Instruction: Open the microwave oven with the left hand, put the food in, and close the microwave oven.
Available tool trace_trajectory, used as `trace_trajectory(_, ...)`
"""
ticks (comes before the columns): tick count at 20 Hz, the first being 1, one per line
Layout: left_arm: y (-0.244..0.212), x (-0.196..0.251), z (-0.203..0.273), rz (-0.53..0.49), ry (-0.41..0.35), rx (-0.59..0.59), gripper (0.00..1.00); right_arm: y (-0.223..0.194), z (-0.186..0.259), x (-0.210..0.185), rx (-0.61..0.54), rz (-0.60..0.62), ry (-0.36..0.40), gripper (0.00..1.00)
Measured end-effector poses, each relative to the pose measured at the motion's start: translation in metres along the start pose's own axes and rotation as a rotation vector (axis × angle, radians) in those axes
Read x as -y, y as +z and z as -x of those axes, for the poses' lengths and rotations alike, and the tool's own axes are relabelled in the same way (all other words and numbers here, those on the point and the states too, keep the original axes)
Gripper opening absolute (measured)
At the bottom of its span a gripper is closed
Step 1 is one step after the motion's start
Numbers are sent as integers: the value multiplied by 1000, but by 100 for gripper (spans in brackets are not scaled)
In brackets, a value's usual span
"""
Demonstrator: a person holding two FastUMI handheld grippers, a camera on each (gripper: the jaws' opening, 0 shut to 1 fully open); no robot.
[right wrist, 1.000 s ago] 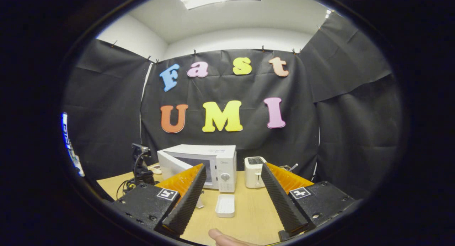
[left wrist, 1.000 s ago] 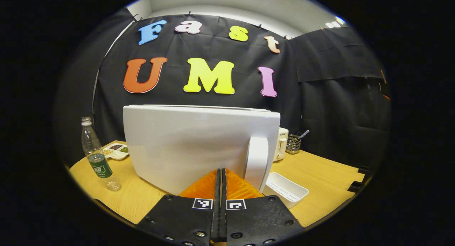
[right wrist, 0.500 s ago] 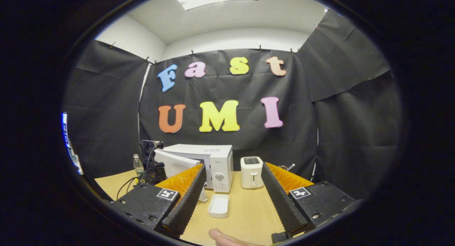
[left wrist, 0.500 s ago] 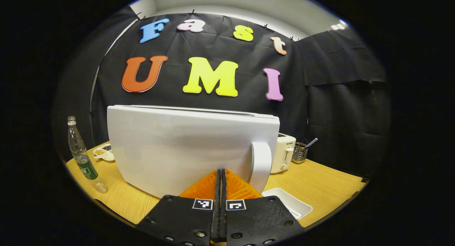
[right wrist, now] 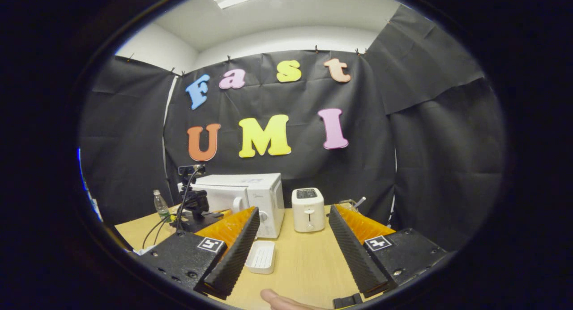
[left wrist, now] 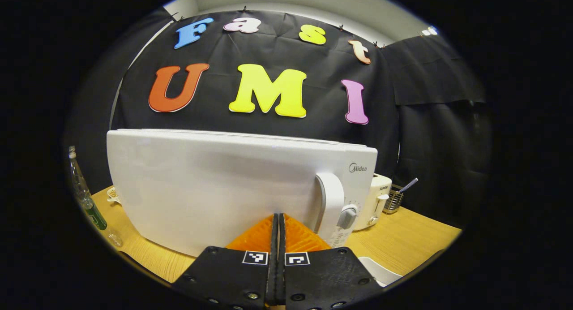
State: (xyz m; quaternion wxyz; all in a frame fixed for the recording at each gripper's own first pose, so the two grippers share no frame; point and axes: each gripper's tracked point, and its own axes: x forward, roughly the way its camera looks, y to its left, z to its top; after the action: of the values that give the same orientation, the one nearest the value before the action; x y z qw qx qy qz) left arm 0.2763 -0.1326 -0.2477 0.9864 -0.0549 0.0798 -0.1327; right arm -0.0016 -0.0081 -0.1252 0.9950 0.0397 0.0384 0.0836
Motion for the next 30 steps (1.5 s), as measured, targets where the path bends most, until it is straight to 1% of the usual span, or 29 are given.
trace_trajectory(1,-1,3,-2,26,-2,-17,0,-4,-2,5,-9,-4,-3,99)
trace_trajectory(2,10,2,4,33,2,-8,4,-6,-4,9,-17,-2,-11,99)
trace_trajectory(3,3,3,5,45,3,-31,2,-8,-5,15,-21,-1,-23,99)
trace_trajectory(4,6,2,4,46,5,-11,3,-9,-5,19,-23,-1,-34,99)
trace_trajectory(6,5,2,6,41,9,-12,3,-10,-5,26,-25,1,-56,99)
trace_trajectory(10,4,5,4,50,19,-21,3,-6,4,26,-27,9,-65,99)
trace_trajectory(13,-1,-1,16,46,56,-76,2,0,11,28,-17,22,-84,99)
trace_trajectory(16,24,8,48,52,37,-42,1,5,19,29,-15,40,-111,99)
trace_trajectory(18,43,15,80,47,18,-16,1,9,28,26,-11,44,-119,99)
trace_trajectory(22,82,15,147,18,24,19,1,22,49,18,6,53,-133,99)
trace_trajectory(24,99,9,184,2,39,27,1,34,62,13,31,48,-132,99)
trace_trajectory(25,105,4,207,-3,63,18,1,41,68,13,44,47,-140,99)
trace_trajectory(26,113,-4,217,4,96,19,0,43,71,13,50,50,-149,99)
trace_trajectory(27,122,-8,242,11,121,26,43,47,75,12,54,54,-156,99)
trace_trajectory(28,127,-12,257,10,125,37,85,51,79,9,59,55,-156,99)
trace_trajectory(29,137,-13,274,8,128,61,92,56,81,5,63,58,-153,99)
trace_trajectory(30,145,-16,290,3,131,81,81,59,84,0,68,64,-149,99)
